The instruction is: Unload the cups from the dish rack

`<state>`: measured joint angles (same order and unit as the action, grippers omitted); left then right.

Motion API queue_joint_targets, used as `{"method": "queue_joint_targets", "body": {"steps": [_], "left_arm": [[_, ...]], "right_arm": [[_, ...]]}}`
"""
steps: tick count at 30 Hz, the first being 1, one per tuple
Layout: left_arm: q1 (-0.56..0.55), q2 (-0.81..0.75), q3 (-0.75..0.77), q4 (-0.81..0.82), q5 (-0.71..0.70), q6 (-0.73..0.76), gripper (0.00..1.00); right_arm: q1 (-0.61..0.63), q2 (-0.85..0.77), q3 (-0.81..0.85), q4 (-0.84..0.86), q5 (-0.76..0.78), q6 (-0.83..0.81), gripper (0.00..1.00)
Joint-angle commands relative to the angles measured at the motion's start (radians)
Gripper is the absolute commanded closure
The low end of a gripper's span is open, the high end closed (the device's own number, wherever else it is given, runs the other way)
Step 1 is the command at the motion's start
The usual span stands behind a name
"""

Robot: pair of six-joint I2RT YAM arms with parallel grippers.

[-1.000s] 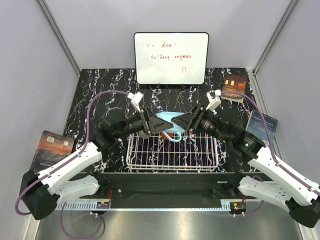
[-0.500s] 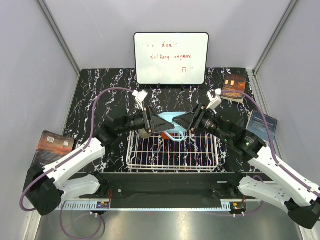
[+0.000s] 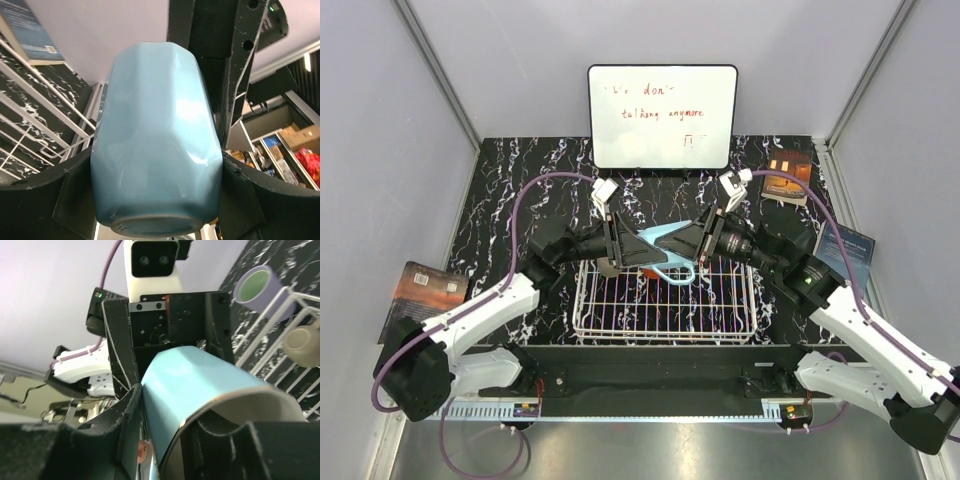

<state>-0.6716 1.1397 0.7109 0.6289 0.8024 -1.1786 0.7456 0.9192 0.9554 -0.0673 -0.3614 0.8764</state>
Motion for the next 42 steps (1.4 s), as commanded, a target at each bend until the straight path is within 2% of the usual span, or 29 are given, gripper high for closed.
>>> {"method": "queue_joint_targets", "body": {"steps": [1,3,4,6,7,11,13,15,16,19,22,29,32,42], "left_arm": [[-0.006,0.005,0.019,0.167,0.075,-0.05,1.0],[0.0,0.008,0.021,0.161,0.081,-0.047,1.0],[0.001,0.005,0.019,0.16,0.081,-0.046,1.0],[0.006,0.003,0.021,0.143,0.084,-0.038,1.0],[0.007,0.0,0.022,0.129,0.084,-0.033,1.0],[0.02,-0.012,0.048,-0.01,0.074,0.034,0.99],[0.026,-0.02,0.079,-0.168,0.055,0.117,0.71],[0.033,-0.035,0.105,-0.35,0.0,0.219,0.52],[0.035,-0.037,0.131,-0.398,-0.015,0.249,0.32],[0.038,-0.025,0.165,-0.52,-0.051,0.313,0.16],[0.04,-0.006,0.179,-0.566,-0.077,0.335,0.13],[0.041,0.023,0.177,-0.566,-0.088,0.326,0.12],[0.046,0.034,0.193,-0.627,-0.129,0.352,0.1],[0.07,0.043,0.197,-0.676,-0.175,0.361,0.05]], "right_arm": [[0.009,0.056,0.028,0.129,-0.209,0.035,0.63],[0.011,0.067,0.028,0.133,-0.234,0.038,0.69],[0.009,0.066,0.026,0.135,-0.232,0.038,0.82],[0.008,0.061,0.022,0.133,-0.221,0.035,0.97],[0.009,0.06,0.02,0.133,-0.218,0.032,1.0],[0.008,0.046,0.022,0.098,-0.156,0.003,1.0],[0.008,0.023,0.051,-0.009,-0.088,-0.045,1.0],[0.008,-0.006,0.092,-0.08,0.036,-0.083,1.0],[0.008,-0.008,0.111,-0.154,0.1,-0.124,1.0],[0.006,-0.006,0.167,-0.259,0.201,-0.18,1.0],[0.008,-0.003,0.186,-0.296,0.262,-0.197,1.0],[0.008,-0.003,0.187,-0.281,0.256,-0.197,1.0],[0.006,-0.011,0.21,-0.315,0.315,-0.212,1.0],[0.008,-0.02,0.261,-0.402,0.421,-0.258,1.0]]}}
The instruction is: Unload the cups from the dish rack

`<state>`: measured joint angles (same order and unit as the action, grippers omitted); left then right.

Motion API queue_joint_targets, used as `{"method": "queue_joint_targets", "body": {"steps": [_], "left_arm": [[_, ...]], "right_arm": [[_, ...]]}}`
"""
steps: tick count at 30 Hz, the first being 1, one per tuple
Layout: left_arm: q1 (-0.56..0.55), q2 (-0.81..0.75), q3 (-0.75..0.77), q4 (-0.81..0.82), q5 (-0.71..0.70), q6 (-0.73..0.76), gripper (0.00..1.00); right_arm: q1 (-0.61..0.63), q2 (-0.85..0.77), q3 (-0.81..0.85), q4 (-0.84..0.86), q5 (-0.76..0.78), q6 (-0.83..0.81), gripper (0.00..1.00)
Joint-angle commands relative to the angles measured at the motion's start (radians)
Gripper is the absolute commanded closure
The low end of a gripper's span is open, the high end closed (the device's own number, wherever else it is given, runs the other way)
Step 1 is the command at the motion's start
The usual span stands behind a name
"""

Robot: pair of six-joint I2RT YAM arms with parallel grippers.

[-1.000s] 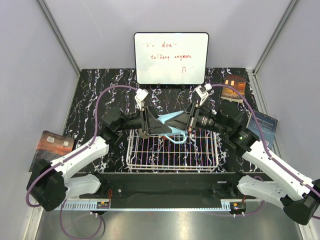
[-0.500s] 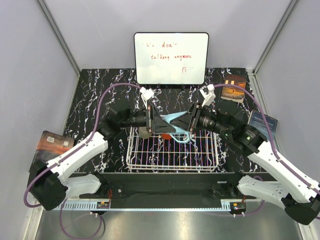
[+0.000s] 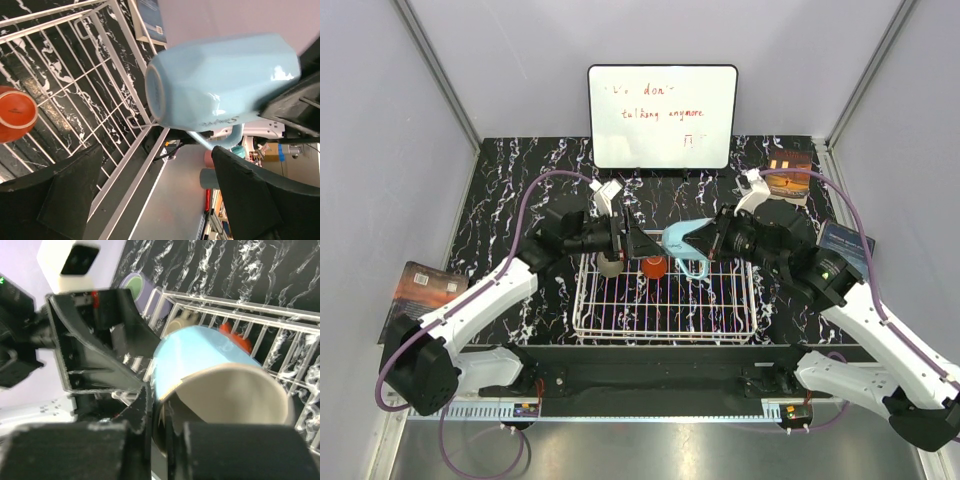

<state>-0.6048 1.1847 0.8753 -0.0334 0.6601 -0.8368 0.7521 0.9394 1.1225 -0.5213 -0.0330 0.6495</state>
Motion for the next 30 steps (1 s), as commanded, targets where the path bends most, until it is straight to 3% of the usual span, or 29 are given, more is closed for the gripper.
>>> {"method": "queue_joint_targets", "body": {"steps": [1,11,14,18,21,30], "left_arm": [[0.005,-0.002,0.034,-0.019,-0.039,0.021,0.05],[0.004,0.01,0.025,0.02,-0.03,-0.012,0.07],[0.004,0.003,0.036,-0.026,-0.06,0.011,0.07],[0.005,-0.008,0.068,-0.164,-0.183,0.059,0.08],[0.005,-0.011,0.105,-0.284,-0.331,0.09,0.09],[0.004,-0.082,0.16,-0.447,-0.467,0.13,0.09]], "right_arm": [[0.001,-0.039,0.099,0.046,0.099,-0.036,1.0],[0.0,-0.027,0.069,0.032,0.117,-0.027,1.0],[0.001,-0.005,0.106,-0.057,0.25,-0.037,1.0],[-0.007,0.058,0.164,-0.291,0.598,-0.013,1.0],[-0.051,0.114,0.184,-0.396,0.68,0.041,1.0],[-0.546,0.249,0.187,-0.464,0.461,0.046,1.0]]}}
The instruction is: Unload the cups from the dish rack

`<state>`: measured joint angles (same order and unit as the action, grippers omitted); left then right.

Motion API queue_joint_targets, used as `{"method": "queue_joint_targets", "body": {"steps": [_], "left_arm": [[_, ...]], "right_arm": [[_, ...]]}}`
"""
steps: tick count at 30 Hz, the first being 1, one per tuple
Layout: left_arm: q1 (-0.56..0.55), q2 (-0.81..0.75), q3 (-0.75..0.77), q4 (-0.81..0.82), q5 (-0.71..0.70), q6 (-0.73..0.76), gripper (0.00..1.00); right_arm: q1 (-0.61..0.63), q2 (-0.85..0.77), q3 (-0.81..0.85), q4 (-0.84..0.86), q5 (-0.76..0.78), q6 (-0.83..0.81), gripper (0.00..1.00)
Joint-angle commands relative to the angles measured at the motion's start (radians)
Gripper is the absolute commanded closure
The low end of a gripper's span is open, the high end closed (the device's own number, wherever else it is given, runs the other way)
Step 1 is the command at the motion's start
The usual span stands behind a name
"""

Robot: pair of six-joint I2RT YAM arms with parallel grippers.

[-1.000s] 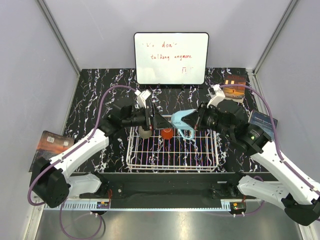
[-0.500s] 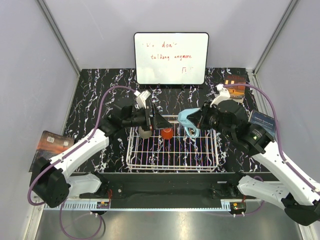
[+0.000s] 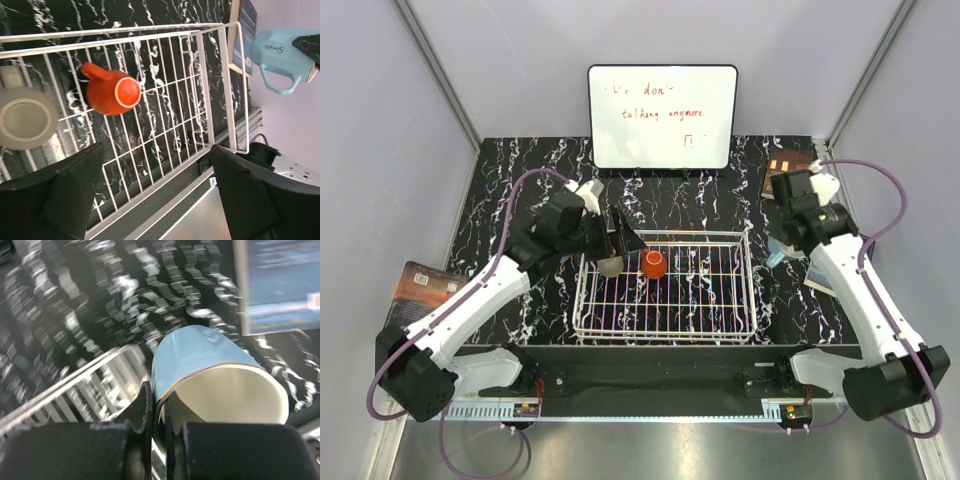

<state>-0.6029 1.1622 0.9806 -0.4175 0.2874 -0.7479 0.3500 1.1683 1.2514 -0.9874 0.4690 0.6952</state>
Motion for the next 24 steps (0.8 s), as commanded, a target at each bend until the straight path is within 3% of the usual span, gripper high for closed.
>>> {"method": "queue_joint_targets", "body": {"steps": [1,3,8,24], "left_arm": [[0.003,-0.065,0.058,-0.072,-0.097,0.048,0.09],[0.003,-0.075,0.061,-0.083,-0.1,0.058,0.09],[0.003,-0.076,0.056,-0.107,-0.096,0.07,0.09],[0.003,-0.122,0.015,-0.135,-0.134,0.061,0.09]], "right_arm": [[-0.172,0.048,0.059,0.012,-0.052,-0.008,1.0],[-0.236,0.077,0.06,0.039,-0.116,-0.022,1.0],[-0.261,0.214,0.068,0.11,-0.207,-0.01,1.0],[-0.292,0.574,0.194,0.144,-0.211,-0.039,1.0]]}}
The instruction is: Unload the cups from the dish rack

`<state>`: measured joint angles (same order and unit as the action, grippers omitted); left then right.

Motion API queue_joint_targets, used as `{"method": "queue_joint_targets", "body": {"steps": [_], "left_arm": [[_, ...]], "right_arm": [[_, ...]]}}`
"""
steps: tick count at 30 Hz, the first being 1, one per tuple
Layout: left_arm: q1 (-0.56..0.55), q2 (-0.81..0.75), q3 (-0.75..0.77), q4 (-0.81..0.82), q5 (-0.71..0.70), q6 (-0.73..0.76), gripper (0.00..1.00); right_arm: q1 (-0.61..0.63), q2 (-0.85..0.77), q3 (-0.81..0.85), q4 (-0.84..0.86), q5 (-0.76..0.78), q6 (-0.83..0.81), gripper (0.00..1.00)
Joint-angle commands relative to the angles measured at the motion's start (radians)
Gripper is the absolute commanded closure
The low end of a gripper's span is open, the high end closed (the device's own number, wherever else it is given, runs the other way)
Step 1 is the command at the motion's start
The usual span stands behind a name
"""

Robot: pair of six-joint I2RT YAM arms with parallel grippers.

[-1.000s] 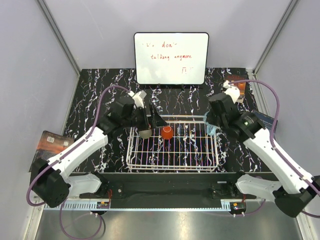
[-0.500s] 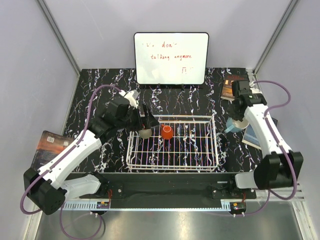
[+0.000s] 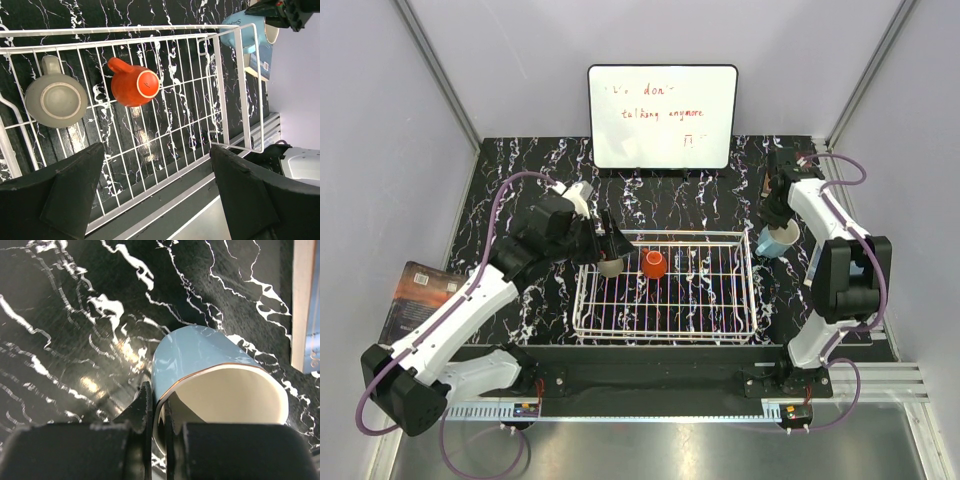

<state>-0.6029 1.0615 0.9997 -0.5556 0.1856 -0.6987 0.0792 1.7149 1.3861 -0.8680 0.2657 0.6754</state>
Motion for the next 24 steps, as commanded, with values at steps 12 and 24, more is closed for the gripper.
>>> {"method": "queue_joint_targets", "body": {"steps": [12,24], "left_arm": [[0.003,0.018,-0.003,0.0,-0.037,0.004,0.08],[0.003,0.04,0.023,0.002,-0.051,0.015,0.05]], "right_arm": [[-0.022,0.068,0.031,0.018,-0.054,-0.04,0.97],[-0.024,-0.132,0.053,0.03,-0.079,-0.045,0.39]]}}
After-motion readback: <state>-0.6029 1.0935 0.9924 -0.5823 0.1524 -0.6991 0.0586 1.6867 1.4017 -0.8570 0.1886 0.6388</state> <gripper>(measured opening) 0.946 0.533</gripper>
